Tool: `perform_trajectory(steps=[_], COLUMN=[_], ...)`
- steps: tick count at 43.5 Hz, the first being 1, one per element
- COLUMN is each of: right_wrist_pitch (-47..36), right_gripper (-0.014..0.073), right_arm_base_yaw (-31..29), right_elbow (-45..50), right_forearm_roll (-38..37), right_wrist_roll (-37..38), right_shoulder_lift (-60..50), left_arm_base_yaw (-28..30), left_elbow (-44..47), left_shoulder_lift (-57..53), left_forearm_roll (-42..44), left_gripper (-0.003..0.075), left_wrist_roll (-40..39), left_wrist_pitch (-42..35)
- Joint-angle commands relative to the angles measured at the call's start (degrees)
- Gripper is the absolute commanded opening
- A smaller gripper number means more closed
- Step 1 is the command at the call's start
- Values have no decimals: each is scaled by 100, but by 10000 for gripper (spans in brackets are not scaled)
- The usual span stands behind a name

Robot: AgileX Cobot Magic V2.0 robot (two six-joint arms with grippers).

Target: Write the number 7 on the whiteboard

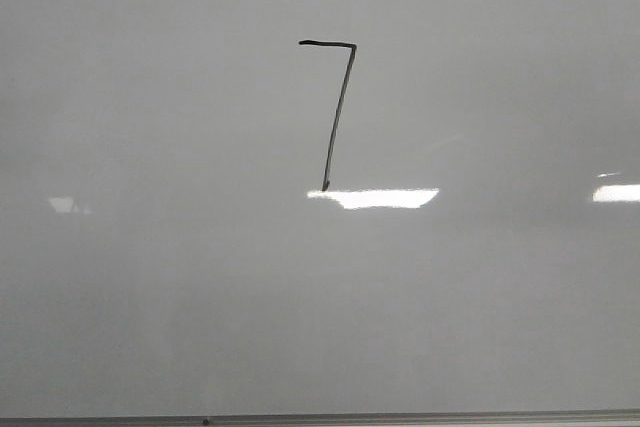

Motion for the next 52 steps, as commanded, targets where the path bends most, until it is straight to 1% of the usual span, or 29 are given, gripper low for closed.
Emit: perform_trajectory(steps=[1, 4, 7, 10, 13, 17, 21, 26, 29, 31, 35, 39, 41, 43, 46, 50, 52], right_wrist_pitch=[-330, -330, -337, -337, -337, -337, -337, -337, -337, -337, -337, -337, -337, -337, -336, -336, -336], right_gripper=[-67, -67, -67, -67, -67, -67, -67, -67, -67, -67, -67, -67, -67, -67, -67, -67, -67], right_arm_base_yaw=[-33, -33, -33, -33, -33, -33, -33, -33, -33, -33, -33, -33, -33, -33, -33, -33, -33], right_elbow=[-111, -111, -111, -111, -111, -111, -111, -111, -111, -111, -111, -111, -111, -111, -111, -111, -111], right_forearm_roll=[-53, -53, -53, -53, -53, -53, -53, -53, -53, -53, -53, -53, -53, -53, -53, -53, -53], right_wrist_roll=[-9, -9, -9, -9, -9, -9, -9, -9, -9, -9, -9, -9, -9, -9, -9, -9, -9], right_shoulder_lift=[70, 70, 70, 70, 70, 70, 70, 70, 70, 70, 70, 70, 70, 70, 70, 70, 70], left_arm_base_yaw=[-32, -32, 117, 453, 859, 1377, 1908, 2432, 2651, 2736, 2873, 2846, 2817, 2776, 2762, 2732, 2693], left_elbow=[-139, -99, 19, 145, 371, 908, 1575, 2333, 2678, 2846, 3218, 3501, 3602, 3697, 3871, 4110, 4255], left_shoulder_lift=[20, -61, -219, -472, -791, -1337, -1883, -2427, -2617, -2680, -2781, -2977, -3120, -3111, -3111, -3111, -3111], left_forearm_roll=[-79, -79, -79, -54, 49, 49, 49, 49, 35, 26, 26, 105, 238, 482, 1005, 1020, 1020], left_gripper=[-21, -20, -21, -20, -20, -21, -21, -20, -21, -21, -21, -21, -21, -21, -21, -21, -21], left_wrist_roll=[-54, -54, -54, -54, -54, -54, -54, -54, -54, -54, -54, -81, -257, -630, -1414, -1475, -1475], left_wrist_pitch=[-450, -518, -544, -590, -822, -1288, -1953, -2404, -2572, -2679, -3130, -3498, -3568, -3658, -3697, -3997, -4269])
